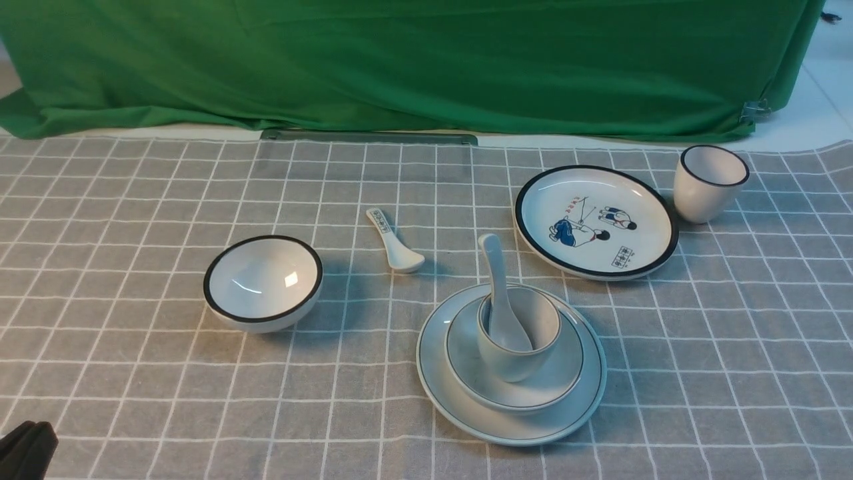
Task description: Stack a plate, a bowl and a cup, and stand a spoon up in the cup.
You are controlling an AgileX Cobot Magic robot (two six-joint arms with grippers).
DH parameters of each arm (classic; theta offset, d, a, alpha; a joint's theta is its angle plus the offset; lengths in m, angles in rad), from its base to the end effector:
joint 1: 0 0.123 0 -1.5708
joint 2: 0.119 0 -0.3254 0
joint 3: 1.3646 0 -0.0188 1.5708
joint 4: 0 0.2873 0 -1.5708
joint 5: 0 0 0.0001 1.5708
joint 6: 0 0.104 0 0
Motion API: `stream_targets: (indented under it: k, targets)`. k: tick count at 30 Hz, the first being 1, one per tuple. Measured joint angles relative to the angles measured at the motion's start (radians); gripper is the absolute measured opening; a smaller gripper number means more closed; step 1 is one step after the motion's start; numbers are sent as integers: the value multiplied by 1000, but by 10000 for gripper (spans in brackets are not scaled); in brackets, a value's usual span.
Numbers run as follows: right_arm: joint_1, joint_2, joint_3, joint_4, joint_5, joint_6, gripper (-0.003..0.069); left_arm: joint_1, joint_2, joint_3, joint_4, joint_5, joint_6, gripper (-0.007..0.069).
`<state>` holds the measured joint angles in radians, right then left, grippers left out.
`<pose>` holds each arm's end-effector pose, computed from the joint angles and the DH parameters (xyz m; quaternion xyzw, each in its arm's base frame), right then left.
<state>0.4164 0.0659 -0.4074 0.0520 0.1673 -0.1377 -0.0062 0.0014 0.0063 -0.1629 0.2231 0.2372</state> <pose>0.0308 0.0146 0.3462 -0.1548 0.5888 0.1329 0.7821 0.0647 -0.0042 0.1890 0.0436 0.7538 0.0101 0.6556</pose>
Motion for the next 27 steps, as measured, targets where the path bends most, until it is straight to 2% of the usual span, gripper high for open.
stream_targets:
  k: [2,6,9,13,27]
  targets:
    - [-62,-6,46,-7,31,-91,176,0,0,0,0,0,0,13]
    - [-181,-6,149,-10,34,-165,182,0,0,0,0,0,0,13]
    - [-273,-12,268,-12,34,-180,188,0,0,0,0,0,0,13]
    - [-360,-57,405,-14,66,-126,193,0,0,0,0,2,0,13]
    - [-381,-64,414,-18,80,-123,204,0,0,0,0,2,0,16]
